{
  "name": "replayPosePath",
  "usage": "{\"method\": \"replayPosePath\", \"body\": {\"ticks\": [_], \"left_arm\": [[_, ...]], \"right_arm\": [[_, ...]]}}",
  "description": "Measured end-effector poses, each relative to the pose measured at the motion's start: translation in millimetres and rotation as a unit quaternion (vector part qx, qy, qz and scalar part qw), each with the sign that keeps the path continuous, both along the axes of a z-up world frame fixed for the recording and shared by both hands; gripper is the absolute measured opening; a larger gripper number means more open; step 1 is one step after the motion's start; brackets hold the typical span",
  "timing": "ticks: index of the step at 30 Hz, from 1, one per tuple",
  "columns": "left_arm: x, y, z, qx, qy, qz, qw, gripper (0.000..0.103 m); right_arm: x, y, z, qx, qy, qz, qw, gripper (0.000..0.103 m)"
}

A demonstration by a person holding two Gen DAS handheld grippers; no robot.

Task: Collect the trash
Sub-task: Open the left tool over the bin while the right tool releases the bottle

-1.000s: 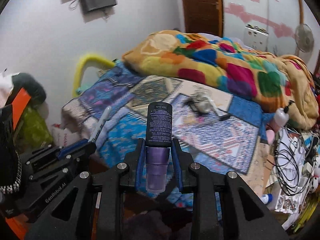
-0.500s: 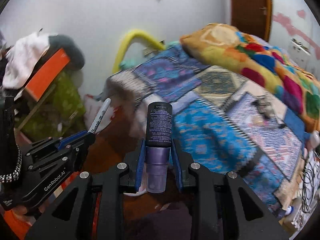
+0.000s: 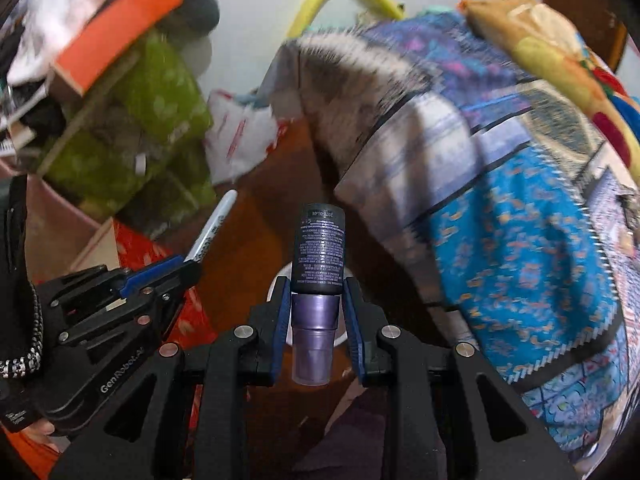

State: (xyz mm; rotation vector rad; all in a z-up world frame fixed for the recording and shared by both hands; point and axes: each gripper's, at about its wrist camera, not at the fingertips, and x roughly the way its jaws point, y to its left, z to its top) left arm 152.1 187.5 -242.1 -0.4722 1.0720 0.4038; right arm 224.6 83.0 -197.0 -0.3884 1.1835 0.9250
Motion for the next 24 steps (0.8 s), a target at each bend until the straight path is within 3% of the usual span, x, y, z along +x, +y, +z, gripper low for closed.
{"method": "replayPosePath", "body": {"ticks": [12, 20, 24], "left_arm": [[26, 17, -93, -0.081, 0.083, 0.01, 0.9932, 0.01], [36, 32, -111, -0.119, 0.088, 0.04, 0.9882, 0.014], [31, 36, -103, -0.097, 0.089, 0.058, 0.9896, 0.024]], "right_arm": [[13, 32, -86, -0.069, 0.095, 0.017, 0.993, 0.024], [26, 43, -107, -0.087, 0.122, 0.008, 0.989, 0.025], [25, 44, -107, -0.084, 0.124, 0.012, 0.989, 0.038]]}}
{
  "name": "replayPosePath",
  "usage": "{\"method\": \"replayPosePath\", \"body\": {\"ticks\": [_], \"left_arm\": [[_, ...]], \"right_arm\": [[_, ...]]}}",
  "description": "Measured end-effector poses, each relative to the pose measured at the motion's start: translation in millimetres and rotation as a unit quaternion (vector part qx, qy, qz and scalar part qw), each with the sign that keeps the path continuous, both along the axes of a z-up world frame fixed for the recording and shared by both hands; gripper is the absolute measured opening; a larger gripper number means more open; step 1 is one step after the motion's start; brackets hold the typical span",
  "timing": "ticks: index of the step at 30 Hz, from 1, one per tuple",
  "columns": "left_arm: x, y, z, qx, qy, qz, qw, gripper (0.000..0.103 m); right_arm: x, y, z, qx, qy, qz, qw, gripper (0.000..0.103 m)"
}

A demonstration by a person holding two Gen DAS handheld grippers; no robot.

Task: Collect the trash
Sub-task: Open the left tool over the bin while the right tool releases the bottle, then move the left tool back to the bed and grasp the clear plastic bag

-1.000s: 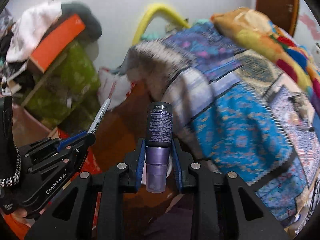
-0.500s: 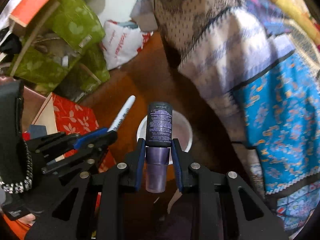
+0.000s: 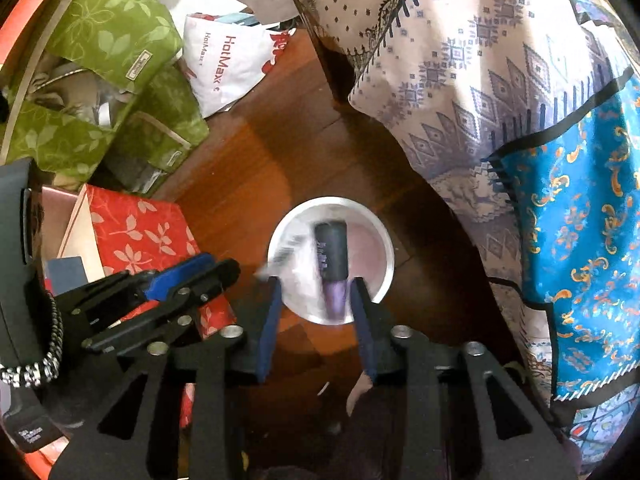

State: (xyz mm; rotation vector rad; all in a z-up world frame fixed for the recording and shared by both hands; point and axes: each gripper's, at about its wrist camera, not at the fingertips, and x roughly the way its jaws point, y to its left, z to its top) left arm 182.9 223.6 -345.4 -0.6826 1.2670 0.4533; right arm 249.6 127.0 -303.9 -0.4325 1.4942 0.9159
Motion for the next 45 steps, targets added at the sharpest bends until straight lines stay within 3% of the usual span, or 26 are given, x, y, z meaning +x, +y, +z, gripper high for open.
{"method": "replayPosePath", "body": {"ticks": [9, 18, 24, 30, 37, 45], "left_arm": [[-15, -6, 39, 0.06, -0.008, -0.016, 0.998, 0.024], [-25, -25, 101, 0.098, -0.059, -0.016, 0.9933, 0.024], [-23, -51, 151, 0.15, -0.103, -0.034, 0.9828, 0.024], [-16, -81, 201, 0.16, -0.168, -0.051, 0.9713, 0.024], [4, -121, 255, 0.166, -0.239, -0.076, 0.9537, 0.024], [40, -165, 294, 0.166, -0.296, -0.108, 0.9345, 0.024]], "right_arm": [[2, -18, 24, 0.015, -0.043, 0.003, 0.999, 0.039], [-3, -53, 92, 0.072, -0.112, -0.012, 0.991, 0.039], [-4, -86, 137, 0.113, -0.158, -0.035, 0.98, 0.039], [1, -127, 189, 0.157, -0.216, -0.069, 0.961, 0.039], [11, -187, 244, 0.199, -0.287, -0.122, 0.929, 0.039], [30, -250, 275, 0.198, -0.359, -0.192, 0.892, 0.039]]}}
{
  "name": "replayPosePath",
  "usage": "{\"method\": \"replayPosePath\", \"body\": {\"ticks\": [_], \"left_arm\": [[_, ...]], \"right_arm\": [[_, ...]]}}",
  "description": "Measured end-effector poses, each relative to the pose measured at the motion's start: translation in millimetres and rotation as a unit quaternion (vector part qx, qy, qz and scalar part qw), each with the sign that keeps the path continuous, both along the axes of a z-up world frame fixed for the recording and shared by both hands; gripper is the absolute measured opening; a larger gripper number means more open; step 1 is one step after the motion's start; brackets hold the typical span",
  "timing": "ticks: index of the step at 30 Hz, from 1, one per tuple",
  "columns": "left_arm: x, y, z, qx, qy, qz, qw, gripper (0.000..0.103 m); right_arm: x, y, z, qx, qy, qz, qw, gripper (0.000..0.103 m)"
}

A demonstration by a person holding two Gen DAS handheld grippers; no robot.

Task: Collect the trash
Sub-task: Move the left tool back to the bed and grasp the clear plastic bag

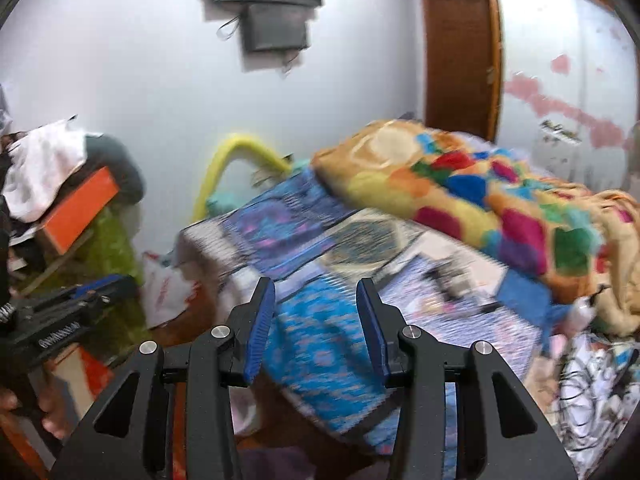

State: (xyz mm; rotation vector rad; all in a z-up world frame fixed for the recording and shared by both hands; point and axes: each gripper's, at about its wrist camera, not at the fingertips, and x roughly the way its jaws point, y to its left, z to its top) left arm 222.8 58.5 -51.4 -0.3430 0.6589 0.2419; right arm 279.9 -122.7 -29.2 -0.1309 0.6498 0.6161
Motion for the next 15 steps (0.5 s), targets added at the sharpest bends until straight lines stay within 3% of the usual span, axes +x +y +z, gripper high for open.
{"method": "replayPosePath", "body": {"ticks": [7, 15], "left_arm": [[47, -43, 9, 0.021, -0.005, -0.053, 0.9983, 0.024], [117, -80, -11, 0.005, 0.013, -0.098, 0.9951, 0.024]], "right_arm": [[33, -58, 8, 0.0, -0.027, -0.068, 0.997, 0.039], [78, -111, -12, -0.015, -0.012, -0.129, 0.991, 0.039]]}}
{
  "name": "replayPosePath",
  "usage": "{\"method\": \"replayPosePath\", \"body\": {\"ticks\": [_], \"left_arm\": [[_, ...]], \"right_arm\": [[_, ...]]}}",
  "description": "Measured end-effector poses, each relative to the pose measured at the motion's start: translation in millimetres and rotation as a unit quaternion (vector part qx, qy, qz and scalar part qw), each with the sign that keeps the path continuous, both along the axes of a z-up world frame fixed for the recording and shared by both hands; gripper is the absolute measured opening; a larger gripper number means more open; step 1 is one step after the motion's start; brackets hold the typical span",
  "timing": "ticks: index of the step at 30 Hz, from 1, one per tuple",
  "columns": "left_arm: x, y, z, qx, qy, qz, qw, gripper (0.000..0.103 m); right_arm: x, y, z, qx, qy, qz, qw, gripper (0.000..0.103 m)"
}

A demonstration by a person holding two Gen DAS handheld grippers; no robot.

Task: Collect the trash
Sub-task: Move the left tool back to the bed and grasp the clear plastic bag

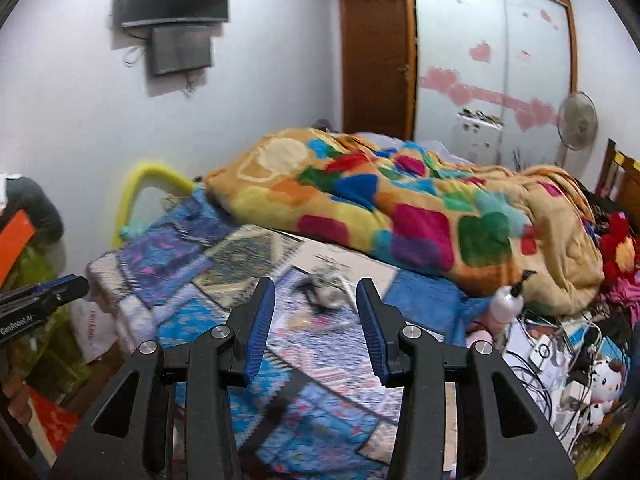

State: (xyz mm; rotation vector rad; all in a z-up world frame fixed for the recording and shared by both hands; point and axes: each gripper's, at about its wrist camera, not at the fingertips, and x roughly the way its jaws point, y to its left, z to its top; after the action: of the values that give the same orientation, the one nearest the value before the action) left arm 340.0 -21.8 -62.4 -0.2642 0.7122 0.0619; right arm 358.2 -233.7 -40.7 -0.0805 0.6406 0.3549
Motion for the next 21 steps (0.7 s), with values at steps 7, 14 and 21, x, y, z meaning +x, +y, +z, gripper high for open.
{"method": "replayPosePath", "body": {"ticks": [7, 14, 21], "left_arm": [[63, -28, -37, 0.012, 0.029, -0.025, 0.9992, 0.054], [117, -49, -85, 0.017, 0.074, -0.056, 0.9956, 0.056], [159, -59, -138, 0.001, 0.121, -0.075, 0.9899, 0.056]], "right_arm": [[49, -29, -50, -0.001, 0.082, -0.026, 0.996, 0.052], [91, -36, -98, 0.002, 0.152, -0.043, 0.987, 0.052], [123, -25, -139, 0.018, 0.195, -0.027, 0.98, 0.052]]}}
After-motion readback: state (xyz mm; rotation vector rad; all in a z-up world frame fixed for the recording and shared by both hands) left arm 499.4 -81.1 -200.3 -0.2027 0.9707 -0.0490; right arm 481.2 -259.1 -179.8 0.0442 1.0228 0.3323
